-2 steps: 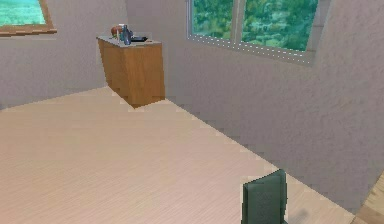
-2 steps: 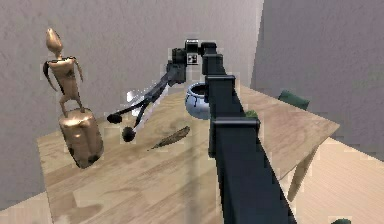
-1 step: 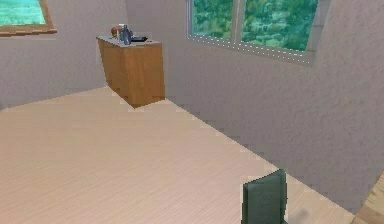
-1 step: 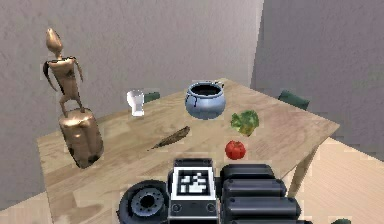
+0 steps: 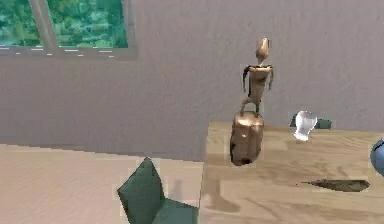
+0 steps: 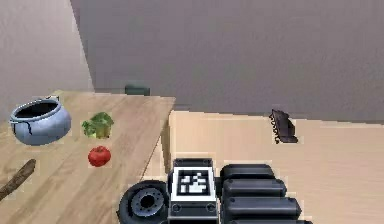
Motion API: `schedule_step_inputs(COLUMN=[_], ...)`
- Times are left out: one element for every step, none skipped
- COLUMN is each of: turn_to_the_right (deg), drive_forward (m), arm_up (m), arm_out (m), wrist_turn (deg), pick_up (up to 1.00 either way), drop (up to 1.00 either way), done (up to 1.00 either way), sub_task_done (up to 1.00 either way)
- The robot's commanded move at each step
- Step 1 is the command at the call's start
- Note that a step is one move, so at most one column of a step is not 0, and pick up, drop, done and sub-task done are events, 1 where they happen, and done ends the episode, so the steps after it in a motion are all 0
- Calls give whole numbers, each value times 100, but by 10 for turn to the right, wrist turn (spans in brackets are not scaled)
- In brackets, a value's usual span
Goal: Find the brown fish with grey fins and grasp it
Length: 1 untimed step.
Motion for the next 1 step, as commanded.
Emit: schedule_step_inputs(turn_to_the_right=[450], drive_forward=[0], arm_up=[0], arm_out=[0], wrist_turn=[0], pick_up=[0], drop=[0], done=[0], sub_task_done=[0])
